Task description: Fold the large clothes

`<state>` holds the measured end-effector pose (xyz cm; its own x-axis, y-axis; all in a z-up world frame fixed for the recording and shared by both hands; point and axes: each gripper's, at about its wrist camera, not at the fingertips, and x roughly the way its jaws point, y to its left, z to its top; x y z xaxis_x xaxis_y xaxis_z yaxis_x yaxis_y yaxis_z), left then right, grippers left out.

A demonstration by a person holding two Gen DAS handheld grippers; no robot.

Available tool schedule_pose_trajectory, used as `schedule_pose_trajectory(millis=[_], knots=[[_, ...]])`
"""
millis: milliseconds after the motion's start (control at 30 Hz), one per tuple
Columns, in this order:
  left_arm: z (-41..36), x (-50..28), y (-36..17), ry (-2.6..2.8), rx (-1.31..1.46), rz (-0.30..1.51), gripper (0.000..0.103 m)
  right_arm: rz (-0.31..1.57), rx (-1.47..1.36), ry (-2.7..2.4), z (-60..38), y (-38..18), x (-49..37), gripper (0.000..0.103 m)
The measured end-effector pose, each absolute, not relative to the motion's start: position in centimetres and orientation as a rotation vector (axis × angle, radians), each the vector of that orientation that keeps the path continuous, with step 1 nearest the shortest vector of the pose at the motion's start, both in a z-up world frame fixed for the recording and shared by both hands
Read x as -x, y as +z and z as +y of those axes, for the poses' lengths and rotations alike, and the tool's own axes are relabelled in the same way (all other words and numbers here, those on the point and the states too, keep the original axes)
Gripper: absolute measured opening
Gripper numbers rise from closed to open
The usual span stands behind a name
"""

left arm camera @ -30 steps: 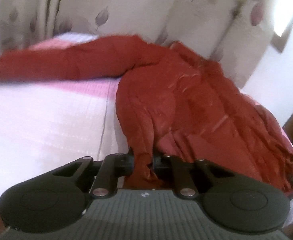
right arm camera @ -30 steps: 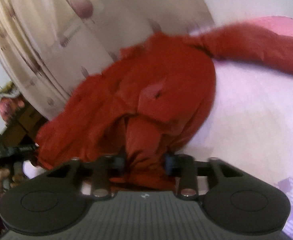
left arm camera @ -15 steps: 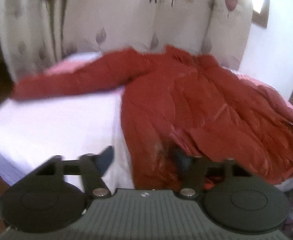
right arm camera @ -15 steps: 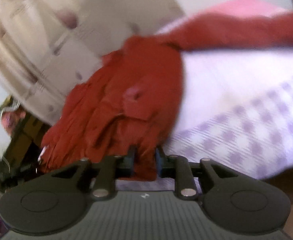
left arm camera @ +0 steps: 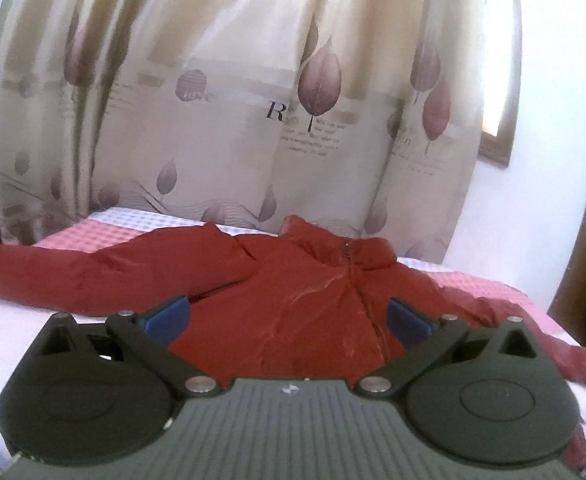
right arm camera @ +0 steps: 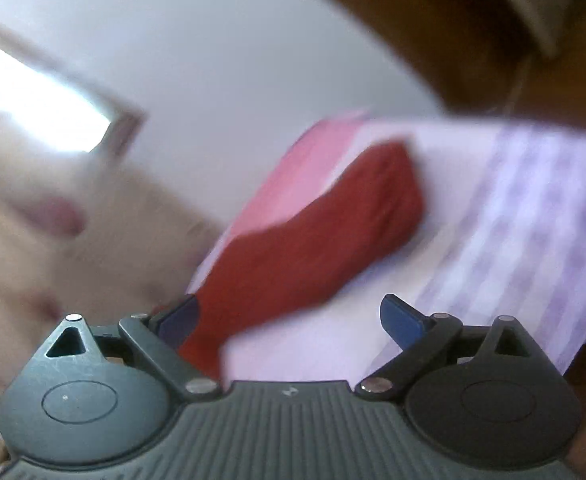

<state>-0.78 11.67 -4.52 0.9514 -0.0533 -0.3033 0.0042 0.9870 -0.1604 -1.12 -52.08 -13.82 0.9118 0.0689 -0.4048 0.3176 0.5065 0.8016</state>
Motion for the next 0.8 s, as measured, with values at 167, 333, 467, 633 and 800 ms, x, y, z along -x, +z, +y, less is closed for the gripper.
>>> schedule_pose_trajectory(millis=[167,333,467,633,800], knots=[[10.8,-2.3,-5.5,-0.047,0.147,0.348,0.103,0.403,-1.067,-0.224,-55.0,-15.0,-2.4,0.097],[10.4,-3.6,-6.5,-0.046,0.144,0.382,0.103,0.378,-1.005,-0.283,-55.0,-14.8,-5.2,0.099],[10.4,-3.8,-7.2,-0.037,0.121,0.400,0.103,0.461,-0.943,-0.309,-55.1,-15.9,-6.2,0.029],[11.4,-3.9,-7.2,-0.030,0.134,0.412,0.103,0.389,-0.953,-0.306,-56.8,-13.2,-7.9,0.018],[13.1,-3.0,-6.4,-0.022,0.188,0.380,0.103,0.243,-0.812,-0.125,-52.4,-2.8,-12.9,0.018]])
